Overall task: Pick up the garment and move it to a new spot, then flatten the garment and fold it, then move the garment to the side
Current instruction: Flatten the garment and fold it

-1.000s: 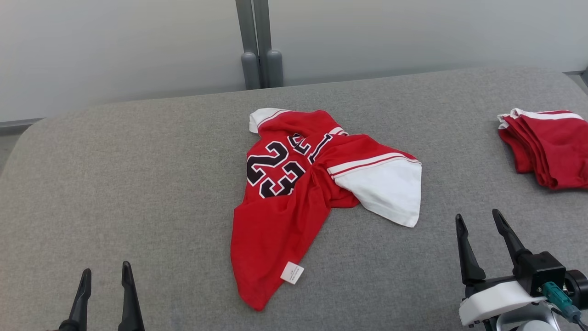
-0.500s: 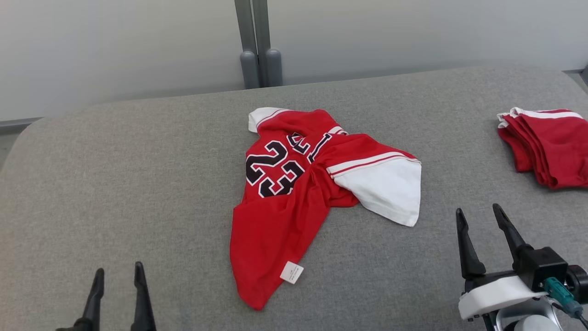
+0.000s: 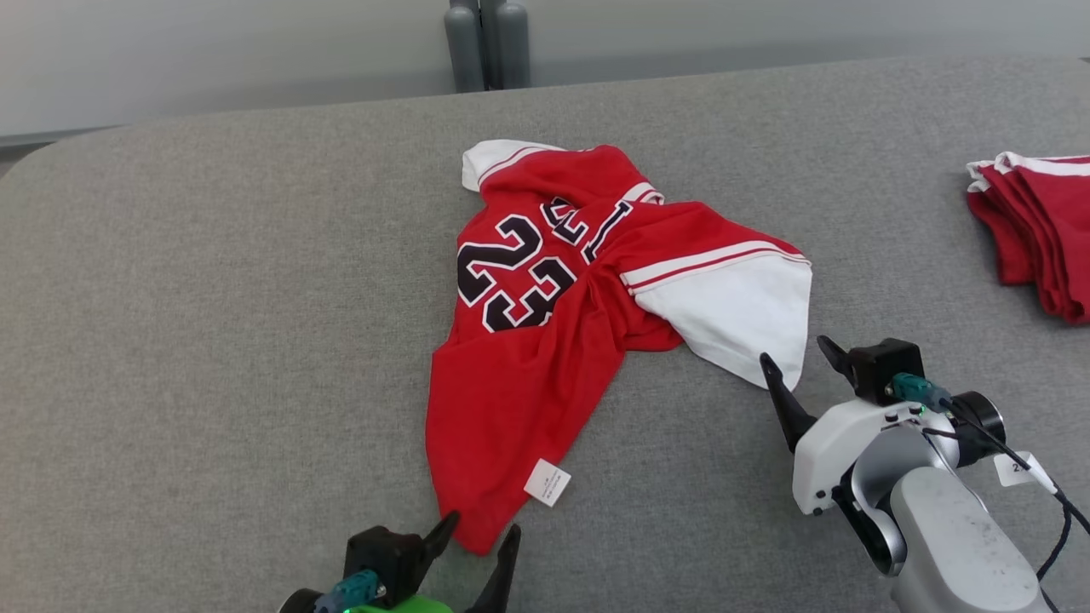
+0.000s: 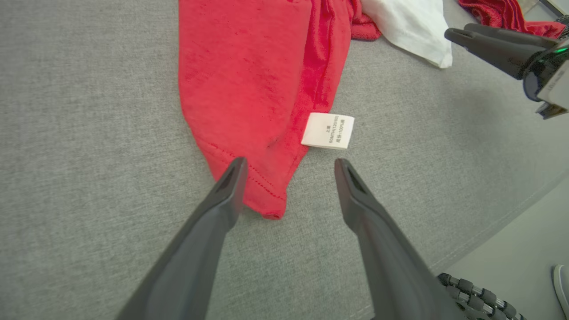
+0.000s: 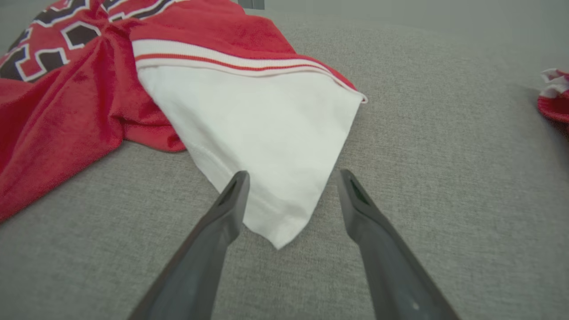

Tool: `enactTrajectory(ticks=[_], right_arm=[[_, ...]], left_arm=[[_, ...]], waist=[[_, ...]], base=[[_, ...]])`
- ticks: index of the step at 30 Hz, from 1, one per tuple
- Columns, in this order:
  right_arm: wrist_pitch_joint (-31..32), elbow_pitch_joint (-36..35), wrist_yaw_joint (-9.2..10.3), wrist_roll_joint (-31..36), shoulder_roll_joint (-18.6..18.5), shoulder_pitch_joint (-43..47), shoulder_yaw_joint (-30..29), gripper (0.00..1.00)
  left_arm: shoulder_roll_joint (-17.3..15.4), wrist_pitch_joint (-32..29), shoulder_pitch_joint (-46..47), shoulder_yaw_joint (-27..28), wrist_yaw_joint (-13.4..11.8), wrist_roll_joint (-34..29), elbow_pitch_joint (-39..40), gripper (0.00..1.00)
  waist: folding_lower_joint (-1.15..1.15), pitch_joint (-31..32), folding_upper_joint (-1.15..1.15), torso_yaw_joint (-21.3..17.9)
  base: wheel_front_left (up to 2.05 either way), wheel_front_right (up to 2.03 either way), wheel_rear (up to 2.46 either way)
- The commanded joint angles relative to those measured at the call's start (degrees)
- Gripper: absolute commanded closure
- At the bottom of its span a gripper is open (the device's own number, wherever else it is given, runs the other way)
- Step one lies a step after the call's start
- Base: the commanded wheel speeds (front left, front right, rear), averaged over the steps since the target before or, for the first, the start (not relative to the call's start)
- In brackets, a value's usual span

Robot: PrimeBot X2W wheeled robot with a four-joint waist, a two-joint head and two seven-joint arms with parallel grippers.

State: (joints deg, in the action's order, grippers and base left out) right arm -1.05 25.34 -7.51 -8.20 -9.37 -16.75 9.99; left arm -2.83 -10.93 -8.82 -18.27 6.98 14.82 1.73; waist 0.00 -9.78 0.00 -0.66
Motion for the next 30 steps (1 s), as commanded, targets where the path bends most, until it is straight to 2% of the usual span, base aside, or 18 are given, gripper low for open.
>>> enactTrajectory(ticks=[1,9,14,18,19,20,21,22,23,27,30], right_arm=[[0.7,1.1,0.04,0.0,-0.5,-1.7,0.3,0.0],[0.7,6.3,0.04,0.8,0.2,-3.8,-1.6,0.0],[0.6,8.1,0.04,1.1,0.7,-3.7,-1.3,0.0],[1.5,8.8,0.0,0.3,1.1,-4.1,-0.1,0.0],[1.6,8.9,0.0,0.2,1.1,-4.2,0.1,0.0],[1.8,8.9,0.0,0.0,1.3,-4.3,0.7,0.0],[1.9,8.9,-0.02,-0.4,1.4,-4.3,1.2,0.0],[2.3,9.0,-0.11,-0.9,1.5,-4.3,2.2,0.3],[2.4,8.9,-0.19,-1.7,1.6,-4.3,3.1,0.99],[1.8,5.9,-0.09,-7.2,0.4,-4.0,4.7,1.0],[0.6,-0.9,-0.03,-14.2,-1.2,-3.1,3.3,1.0]], left_arm=[[-0.5,-1.1,0.1,-0.5,0.1,0.3,-0.1,0.0],[-0.3,-0.4,2.9,-3.4,-1.0,1.1,-3.1,0.0],[-0.2,1.7,4.7,-3.3,-2.8,0.9,-5.2,0.0],[-0.2,1.8,5.9,-3.7,-2.7,1.5,-7.7,0.0],[-0.4,2.0,6.2,-3.8,-2.9,1.0,-8.4,0.18],[-0.7,2.1,6.5,-4.2,-2.8,0.4,-9.3,0.51],[-0.7,2.2,6.5,-4.3,-2.6,0.9,-9.9,0.76],[-0.6,2.5,6.8,-4.5,-2.5,1.2,-10.5,1.0],[-0.6,2.7,7.0,-4.7,-2.4,1.2,-11.0,1.0],[-0.8,3.3,7.1,-4.7,-1.8,2.5,-12.8,1.0],[-0.8,4.4,5.7,-3.0,-1.4,6.2,-9.8,1.0]], waist=[[0.0,-2.9,0.0,1.4],[0.0,-5.8,0.0,3.0],[0.0,-6.6,0.0,2.5],[0.0,-7.2,0.0,1.8],[0.0,-7.3,0.0,1.6],[0.0,-7.5,0.0,1.4],[0.0,-7.5,0.0,1.3],[0.0,-7.6,0.0,1.1],[0.0,-7.7,0.0,1.0],[0.0,-7.4,0.0,0.7],[0.0,-6.6,0.0,0.3]], base=[[0.0,0.0,0.0],[0.0,0.0,0.0],[0.0,0.0,0.0],[0.0,0.0,0.0],[0.0,0.0,0.0],[0.0,0.0,0.0],[0.0,0.0,0.0],[0.0,0.0,0.0],[0.0,0.0,0.0],[0.0,0.0,0.0],[0.0,0.0,0.0]])
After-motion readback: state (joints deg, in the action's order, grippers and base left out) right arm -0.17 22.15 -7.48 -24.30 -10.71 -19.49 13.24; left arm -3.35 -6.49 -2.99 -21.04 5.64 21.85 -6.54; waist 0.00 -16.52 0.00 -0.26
